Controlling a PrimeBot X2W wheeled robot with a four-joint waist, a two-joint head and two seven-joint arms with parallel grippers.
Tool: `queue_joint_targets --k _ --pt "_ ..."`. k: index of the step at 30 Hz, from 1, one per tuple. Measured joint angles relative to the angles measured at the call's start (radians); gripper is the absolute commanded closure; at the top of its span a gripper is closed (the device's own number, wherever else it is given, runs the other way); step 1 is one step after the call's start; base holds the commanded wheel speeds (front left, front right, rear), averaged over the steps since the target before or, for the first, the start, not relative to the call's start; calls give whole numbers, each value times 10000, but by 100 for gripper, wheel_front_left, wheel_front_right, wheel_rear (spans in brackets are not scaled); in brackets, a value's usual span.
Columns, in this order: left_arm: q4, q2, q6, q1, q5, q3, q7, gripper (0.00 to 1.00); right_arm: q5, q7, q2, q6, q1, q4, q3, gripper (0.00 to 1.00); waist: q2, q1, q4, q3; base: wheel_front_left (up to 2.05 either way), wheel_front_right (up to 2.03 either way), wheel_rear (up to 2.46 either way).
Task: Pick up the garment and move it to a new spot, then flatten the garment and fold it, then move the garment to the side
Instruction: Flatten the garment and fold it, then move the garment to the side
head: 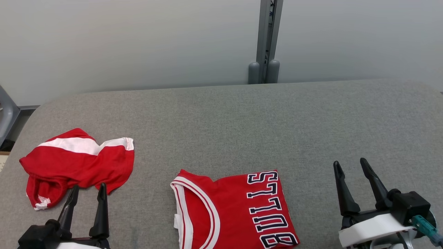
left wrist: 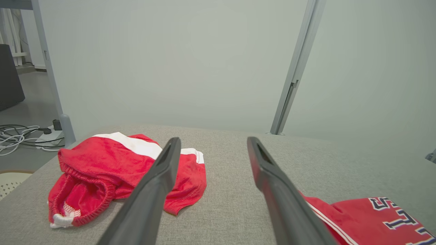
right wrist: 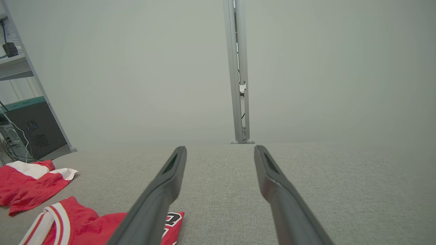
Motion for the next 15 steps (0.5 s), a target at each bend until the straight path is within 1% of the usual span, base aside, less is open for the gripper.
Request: queue_joint_targets --k 7,15 --pt "-69 -12 0 1 73 48 0 0 13 0 -8 0 8 -96 -82 0 0 0 -2 43 0 0 0" --pt "-194 -69 -2 1 169 -13 0 0 36 -4 -8 0 35 221 -40 0 0 0 52 19 0 0 0"
